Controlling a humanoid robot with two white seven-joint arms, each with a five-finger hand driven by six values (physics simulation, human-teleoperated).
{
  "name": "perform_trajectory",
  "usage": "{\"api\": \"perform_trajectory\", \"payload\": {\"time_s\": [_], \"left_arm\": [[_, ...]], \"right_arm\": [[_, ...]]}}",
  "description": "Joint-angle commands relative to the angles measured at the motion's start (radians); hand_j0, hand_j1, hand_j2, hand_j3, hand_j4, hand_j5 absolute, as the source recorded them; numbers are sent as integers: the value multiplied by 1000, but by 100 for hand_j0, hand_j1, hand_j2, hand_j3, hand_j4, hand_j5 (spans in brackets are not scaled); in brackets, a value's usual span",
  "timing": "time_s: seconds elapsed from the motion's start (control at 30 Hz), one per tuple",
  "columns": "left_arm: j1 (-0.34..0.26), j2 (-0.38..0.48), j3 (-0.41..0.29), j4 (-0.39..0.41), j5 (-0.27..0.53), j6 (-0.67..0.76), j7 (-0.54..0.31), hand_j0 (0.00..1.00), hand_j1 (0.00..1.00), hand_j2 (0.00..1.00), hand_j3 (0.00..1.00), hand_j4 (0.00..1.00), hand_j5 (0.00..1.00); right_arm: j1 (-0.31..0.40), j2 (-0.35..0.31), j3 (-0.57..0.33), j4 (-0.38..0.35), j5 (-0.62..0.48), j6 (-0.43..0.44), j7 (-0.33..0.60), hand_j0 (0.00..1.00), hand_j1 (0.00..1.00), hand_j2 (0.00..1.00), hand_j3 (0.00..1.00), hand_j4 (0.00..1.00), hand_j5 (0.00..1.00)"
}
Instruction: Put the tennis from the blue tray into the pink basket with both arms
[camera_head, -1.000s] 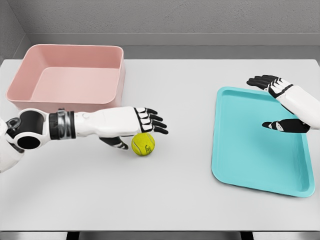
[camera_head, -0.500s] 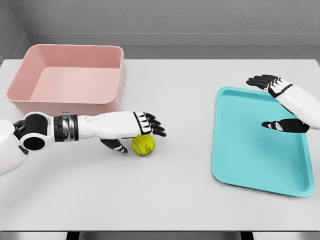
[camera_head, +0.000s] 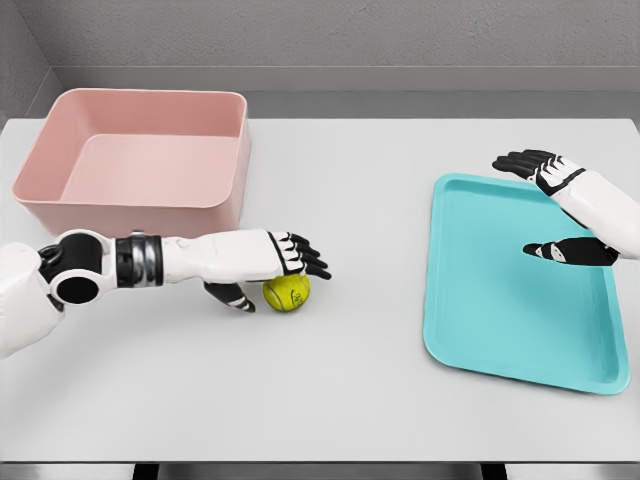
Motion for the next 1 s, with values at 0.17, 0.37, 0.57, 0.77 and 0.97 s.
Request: {"api": "perform_trajectory", "payload": {"time_s": [0.17, 0.37, 0.57, 0.77, 0.97], "left_arm": [[0, -34, -3, 17, -1, 2, -2, 100, 100, 100, 100, 100, 100], [3, -37, -21, 28, 0, 2, -25, 79, 79, 79, 79, 79, 79], [6, -29, -20, 61, 6, 2, -25, 73, 73, 73, 73, 73, 73], [5, -29, -21, 64, 5, 2, -39, 60, 60, 60, 60, 60, 60], [3, -29, -20, 61, 5, 2, -39, 58, 58, 58, 58, 58, 58]], "right_arm": [[0, -1, 0, -1, -8, 3, -1, 100, 100, 100, 100, 100, 100], [0, -1, 0, -1, -8, 3, -2, 100, 100, 100, 100, 100, 100], [0, -1, 0, -1, -8, 3, -2, 100, 100, 100, 100, 100, 100], [0, -1, 0, -4, -9, 3, -2, 100, 100, 100, 100, 100, 100], [0, -1, 0, -4, -9, 3, -4, 100, 100, 100, 100, 100, 100]]}}
